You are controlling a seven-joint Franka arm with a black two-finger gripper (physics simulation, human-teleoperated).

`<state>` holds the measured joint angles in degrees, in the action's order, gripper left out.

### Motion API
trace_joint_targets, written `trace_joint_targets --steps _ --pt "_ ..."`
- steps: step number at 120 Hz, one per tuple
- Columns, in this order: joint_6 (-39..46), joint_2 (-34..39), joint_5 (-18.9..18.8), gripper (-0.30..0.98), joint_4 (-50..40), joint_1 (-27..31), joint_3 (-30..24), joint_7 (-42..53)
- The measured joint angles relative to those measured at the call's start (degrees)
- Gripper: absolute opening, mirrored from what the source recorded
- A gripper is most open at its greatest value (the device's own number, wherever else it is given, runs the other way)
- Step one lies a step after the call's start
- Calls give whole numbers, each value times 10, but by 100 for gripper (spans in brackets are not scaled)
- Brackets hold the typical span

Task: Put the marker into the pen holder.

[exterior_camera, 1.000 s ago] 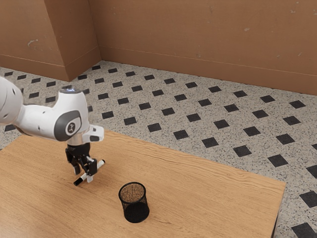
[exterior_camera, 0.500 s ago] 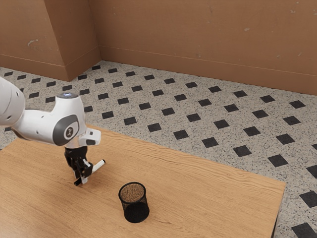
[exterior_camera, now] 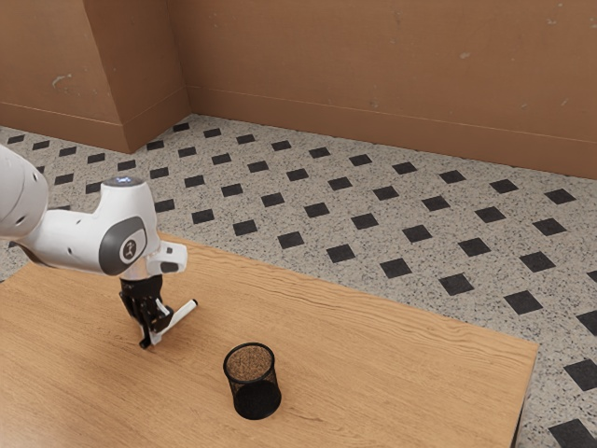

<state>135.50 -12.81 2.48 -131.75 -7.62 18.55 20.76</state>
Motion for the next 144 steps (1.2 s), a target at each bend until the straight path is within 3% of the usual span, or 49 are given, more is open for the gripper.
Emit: trace_joint_targets --steps 32,54,88,109,131,144 --pt "-9 46 -13 -2 1 -18 0 -12" --pt "-32 88 -44 -4 4 -43 -11 -27" --pt "-124 207 -87 -6 31 -79 -47 -60" --pt "-213 284 -90 -5 35 -94 -103 -83" --pt "-271 287 -67 -5 36 -96 -184 -112" --pt "-287 267 -54 -5 49 -105 -200 -125"
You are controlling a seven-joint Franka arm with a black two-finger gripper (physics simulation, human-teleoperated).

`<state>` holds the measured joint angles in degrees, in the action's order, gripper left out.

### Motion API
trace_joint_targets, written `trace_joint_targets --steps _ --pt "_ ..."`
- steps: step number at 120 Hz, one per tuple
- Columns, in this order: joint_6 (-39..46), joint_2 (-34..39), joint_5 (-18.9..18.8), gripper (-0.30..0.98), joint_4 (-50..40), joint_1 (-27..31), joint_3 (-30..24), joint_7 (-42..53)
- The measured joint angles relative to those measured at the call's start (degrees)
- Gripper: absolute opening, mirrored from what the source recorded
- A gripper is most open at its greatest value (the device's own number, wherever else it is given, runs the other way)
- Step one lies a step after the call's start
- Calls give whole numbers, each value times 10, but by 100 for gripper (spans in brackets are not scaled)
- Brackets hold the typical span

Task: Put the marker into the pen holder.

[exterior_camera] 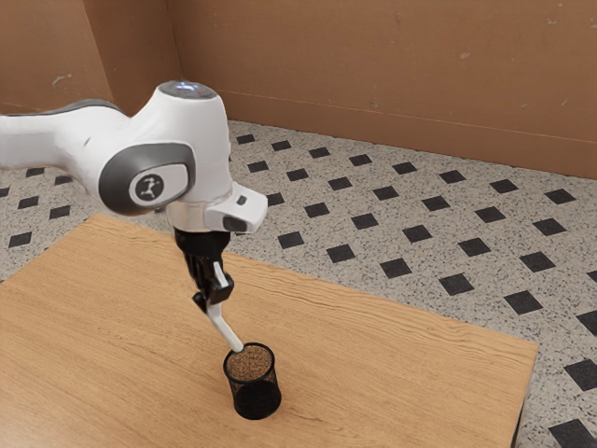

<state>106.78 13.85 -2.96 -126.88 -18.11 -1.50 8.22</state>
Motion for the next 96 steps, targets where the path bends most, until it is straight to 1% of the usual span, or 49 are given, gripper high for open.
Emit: trace_joint_targets --steps 21,65,68,85,92,96 --pt "-14 -48 8 -5 36 -16 -3 -17" --pt "-12 -146 27 -1 63 -4 3 -39" --pt "-11 -151 29 2 64 -3 3 -40" --pt "-8 -155 38 32 77 0 4 -43" --pt "-9 -156 40 40 118 -12 15 -44" --pt "-15 -162 48 44 166 -15 22 -44"
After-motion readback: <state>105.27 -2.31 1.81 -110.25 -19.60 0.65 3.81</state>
